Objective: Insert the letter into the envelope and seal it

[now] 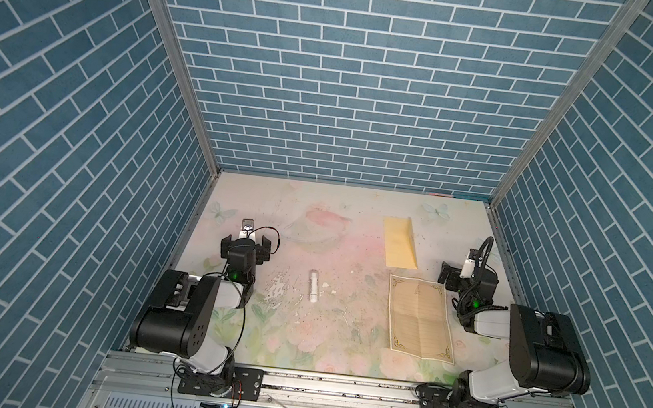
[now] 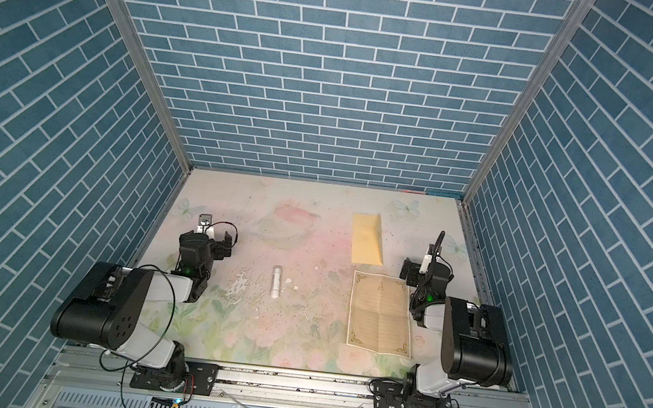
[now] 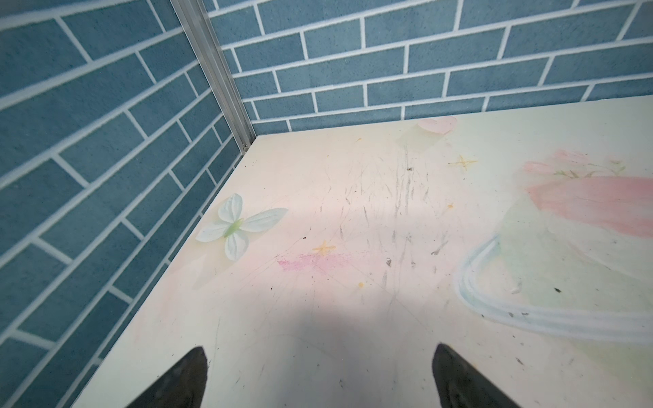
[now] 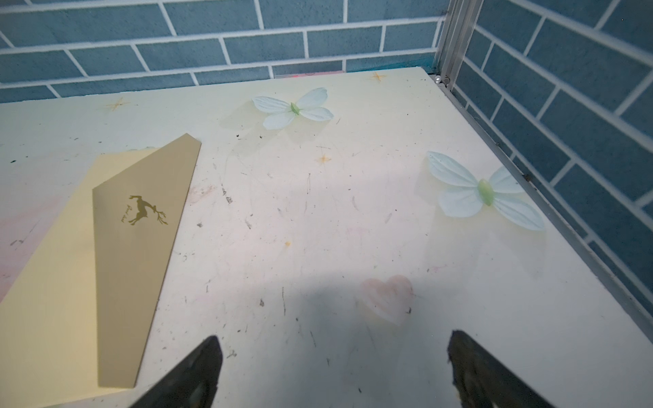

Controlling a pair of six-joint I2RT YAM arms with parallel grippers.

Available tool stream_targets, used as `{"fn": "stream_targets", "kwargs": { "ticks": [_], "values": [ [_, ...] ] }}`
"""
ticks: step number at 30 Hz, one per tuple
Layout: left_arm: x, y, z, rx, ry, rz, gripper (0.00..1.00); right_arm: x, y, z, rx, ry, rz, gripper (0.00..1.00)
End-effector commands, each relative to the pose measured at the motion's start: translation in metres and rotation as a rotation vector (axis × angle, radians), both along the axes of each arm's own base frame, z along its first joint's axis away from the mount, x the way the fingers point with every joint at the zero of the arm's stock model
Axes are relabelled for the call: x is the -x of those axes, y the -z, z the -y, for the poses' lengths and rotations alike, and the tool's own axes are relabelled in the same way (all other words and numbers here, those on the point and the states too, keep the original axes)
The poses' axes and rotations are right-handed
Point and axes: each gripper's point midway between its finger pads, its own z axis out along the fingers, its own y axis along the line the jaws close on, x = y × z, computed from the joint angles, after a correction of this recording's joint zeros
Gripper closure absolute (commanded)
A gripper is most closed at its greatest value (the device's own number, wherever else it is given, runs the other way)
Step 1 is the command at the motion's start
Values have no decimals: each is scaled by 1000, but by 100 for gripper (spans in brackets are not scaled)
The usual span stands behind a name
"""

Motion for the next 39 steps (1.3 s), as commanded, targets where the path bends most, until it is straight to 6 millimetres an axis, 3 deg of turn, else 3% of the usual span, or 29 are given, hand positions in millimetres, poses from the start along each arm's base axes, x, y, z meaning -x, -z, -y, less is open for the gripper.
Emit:
{"fn": "stream_targets", "kwargs": {
  "ticks": [1, 17, 21, 27, 29, 33, 39],
  "values": [
    [-1, -1, 3, -2, 13, -1, 0, -13, -15, 2, 24, -7, 42, 1],
    [0, -4, 4, -2, 20, 15, 0, -12, -18, 1, 24, -15, 50, 1],
    [12, -29, -2, 4, -12, 56, 0, -3, -49, 4, 27, 2, 49, 2],
    [41, -87, -5, 108, -73, 96, 0, 13, -124, -12, -60, -52, 116, 2],
    [48, -107, 7, 191, -36, 114, 0, 21, -145, -29, -120, -125, 122, 3],
    [60, -143, 52, 302, 127, 151, 0, 40, -167, -46, -204, -195, 113, 5],
    [85, -168, 158, 434, 480, 99, 0, 66, -172, -62, -296, -244, 42, 6]
  ]
}}
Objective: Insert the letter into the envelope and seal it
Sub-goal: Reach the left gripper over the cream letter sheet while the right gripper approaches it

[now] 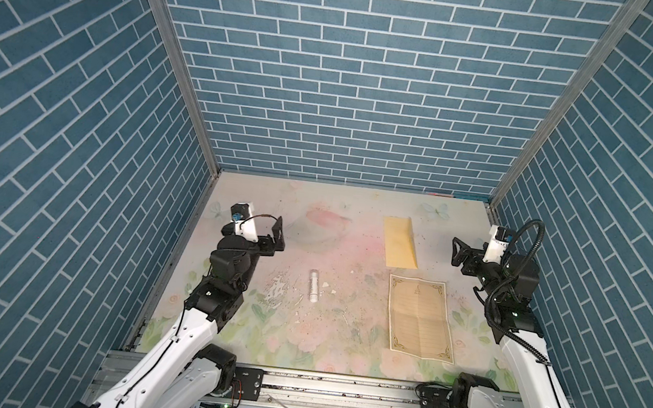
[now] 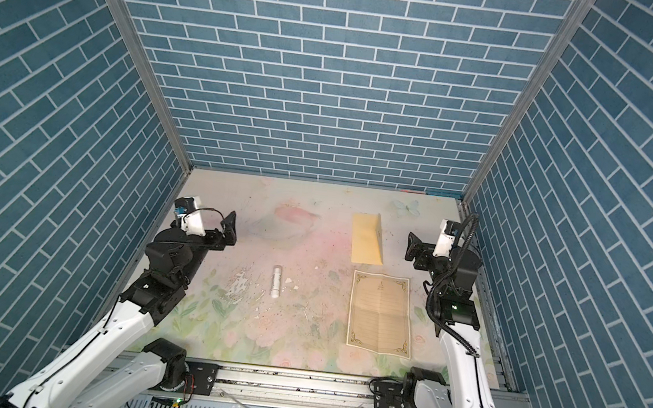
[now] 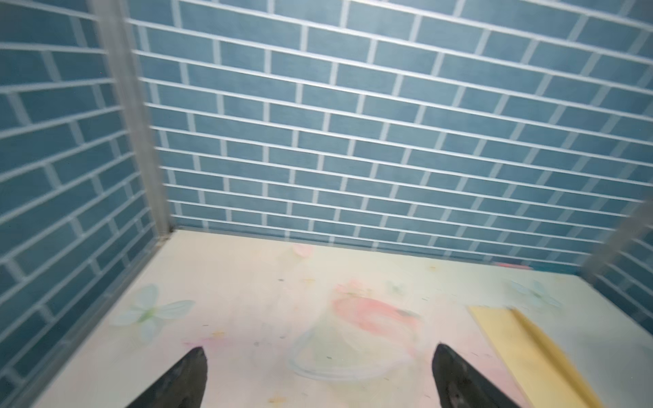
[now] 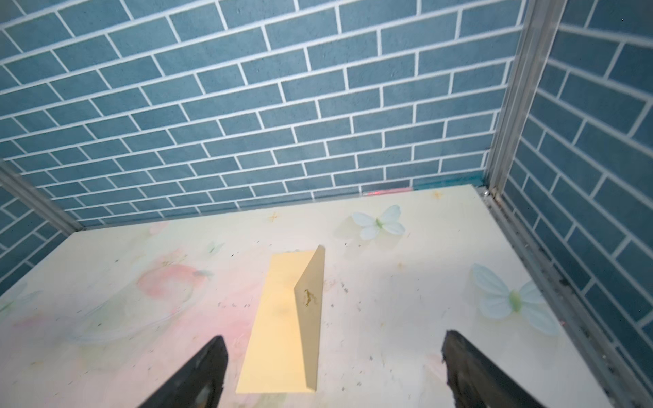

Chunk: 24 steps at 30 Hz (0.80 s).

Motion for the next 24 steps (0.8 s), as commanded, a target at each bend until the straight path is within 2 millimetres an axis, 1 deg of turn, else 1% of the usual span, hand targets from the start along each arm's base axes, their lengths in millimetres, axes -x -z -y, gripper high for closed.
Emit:
{"fn": "stream_targets", "kwargs": {
  "ticks": [1, 2, 4, 6, 8, 11, 14, 17, 20, 24],
  "values": [
    [21, 16, 63, 42, 226, -115, 0, 21, 8, -18, -90, -73, -119, 5],
    [29, 16, 86, 41, 299, -125, 1, 26, 10, -20, -103, -80, -134, 5],
    [42, 19, 126, 24, 421, -155, 0, 34, 12, -23, -119, -97, -158, 5],
    [58, 19, 167, 1, 549, -173, 0, 40, 16, -22, -123, -83, -186, 5],
    [74, 26, 206, -33, 674, -198, 1, 46, 20, -19, -121, -62, -215, 5],
    [91, 39, 250, -63, 804, -247, 0, 52, 25, -14, -114, -32, -244, 4],
    [96, 56, 274, -64, 848, -308, 0, 56, 25, -9, -110, -2, -257, 4],
    [94, 76, 283, -20, 833, -389, 0, 60, 31, -7, -116, 21, -302, 5],
    [97, 97, 290, -13, 832, -437, 0, 63, 41, -10, -129, 9, -362, 5],
    [100, 112, 308, -41, 858, -478, 1, 68, 56, -12, -139, 3, -423, 4]
  ]
}}
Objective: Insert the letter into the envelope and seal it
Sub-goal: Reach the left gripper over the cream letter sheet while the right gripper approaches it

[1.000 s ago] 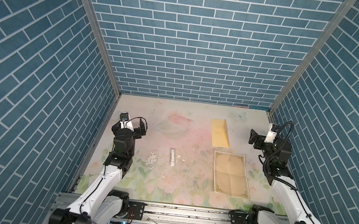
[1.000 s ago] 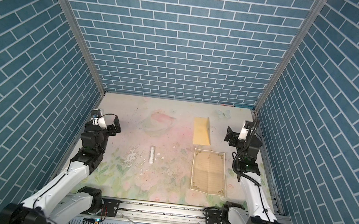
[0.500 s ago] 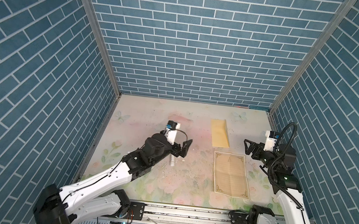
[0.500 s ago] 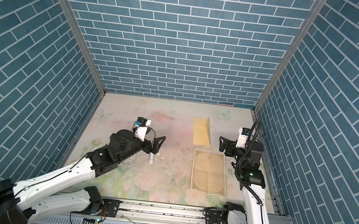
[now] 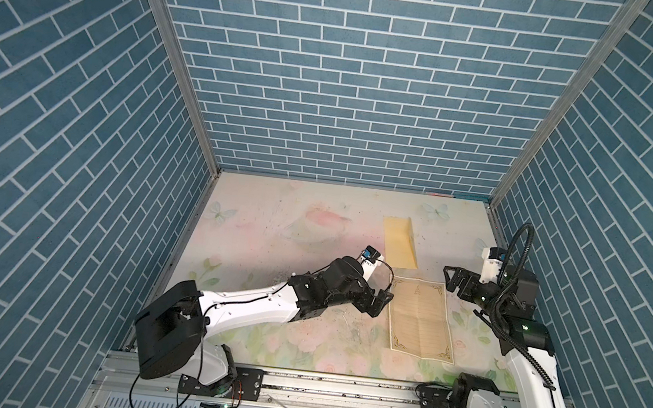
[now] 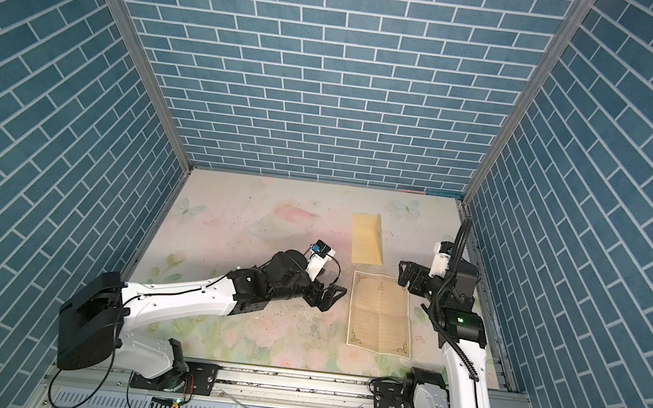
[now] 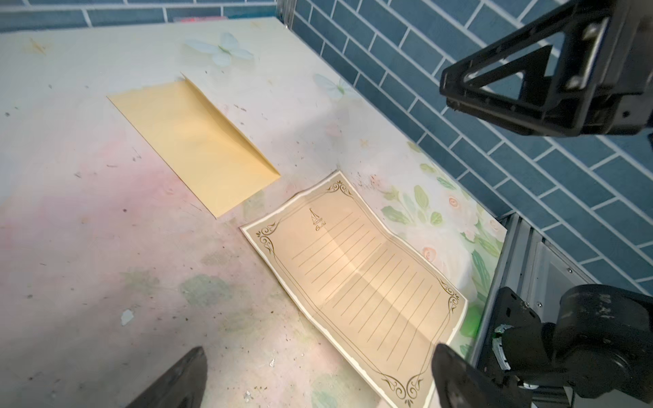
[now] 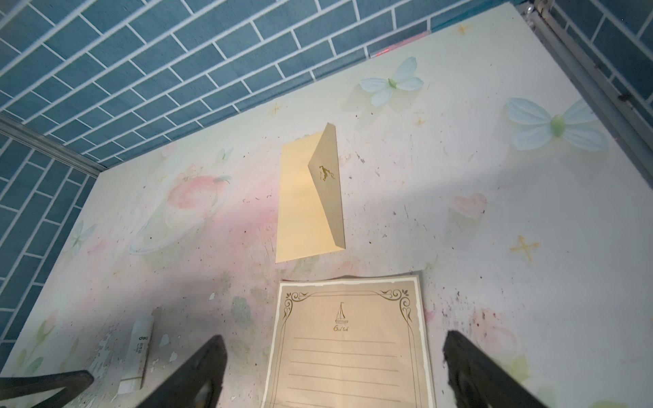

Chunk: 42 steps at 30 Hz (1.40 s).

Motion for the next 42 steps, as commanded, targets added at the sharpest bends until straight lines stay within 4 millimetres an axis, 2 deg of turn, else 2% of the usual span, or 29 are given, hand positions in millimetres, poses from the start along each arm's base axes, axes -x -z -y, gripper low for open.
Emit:
{"fn": "stream_targets", "kwargs": {
  "ticks": [1, 9, 12, 18, 22, 25, 28, 34, 42],
  "values": [
    [6, -2, 23, 25, 43, -30, 0, 7, 3, -1, -22, 13, -57, 4],
    [12, 38, 47, -22, 73, -180, 3, 12, 17, -2, -43, 24, -125, 4],
    [12, 44, 55, -35, 82, -181, 7, 13, 25, -2, -47, 22, -159, 4],
    [13, 48, 77, -75, 141, -151, 27, 16, 35, 7, -11, 68, -190, 4],
    [17, 60, 87, -117, 179, -161, 43, 17, 38, 11, 3, 85, -209, 4],
    [17, 73, 87, -151, 183, -183, 53, 18, 40, 11, 2, 86, -226, 4],
    [16, 84, 86, -182, 171, -199, 58, 20, 42, 11, 0, 88, -240, 4],
    [16, 106, 81, -254, 168, -223, 63, 25, 49, 12, -5, 102, -288, 4],
    [16, 125, 74, -327, 175, -218, 67, 29, 60, 14, -36, 149, -340, 4]
  ]
}}
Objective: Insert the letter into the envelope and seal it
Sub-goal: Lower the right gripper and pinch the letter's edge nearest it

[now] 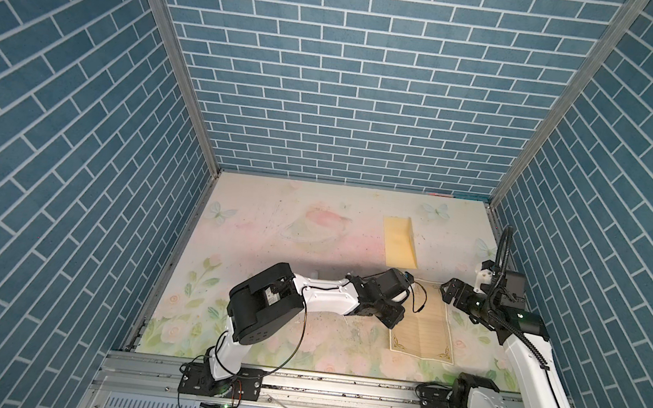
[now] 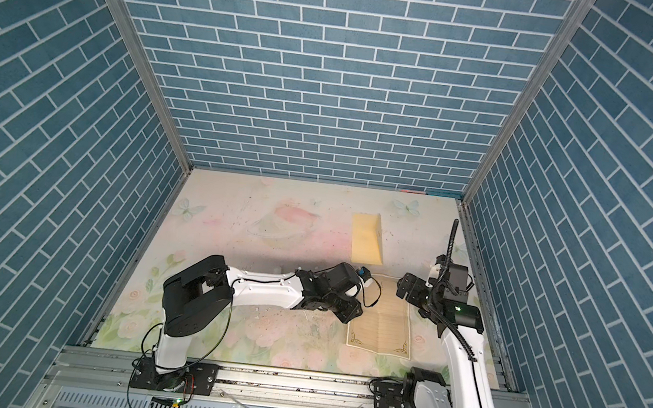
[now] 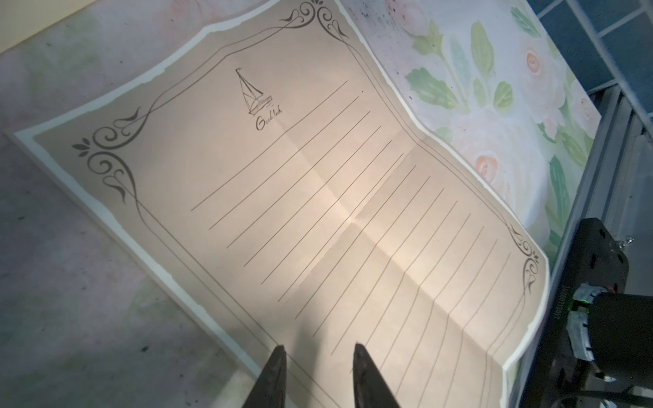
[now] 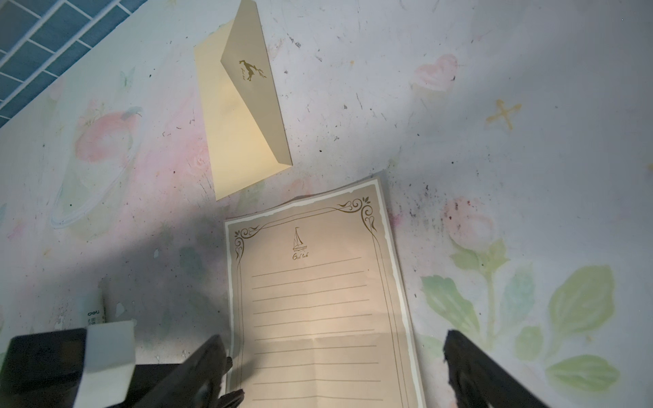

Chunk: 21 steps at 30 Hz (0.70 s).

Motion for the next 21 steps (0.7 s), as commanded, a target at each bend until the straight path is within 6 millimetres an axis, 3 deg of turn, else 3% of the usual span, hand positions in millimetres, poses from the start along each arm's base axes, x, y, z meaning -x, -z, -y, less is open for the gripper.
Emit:
{"fn": "stream_targets", "kwargs": {
  "ticks": [1, 13, 21],
  "values": [
    [-1, 13, -5, -62, 16, 17, 67, 4, 3, 2, -25, 56, -37, 4],
    [-4, 27, -15, -126, 36, 56, 70, 5, 31, 3, -78, 141, -110, 4],
    [-4, 37, -19, -153, 47, 59, 72, 7, 51, 15, -47, 204, -148, 5]
  ]
}}
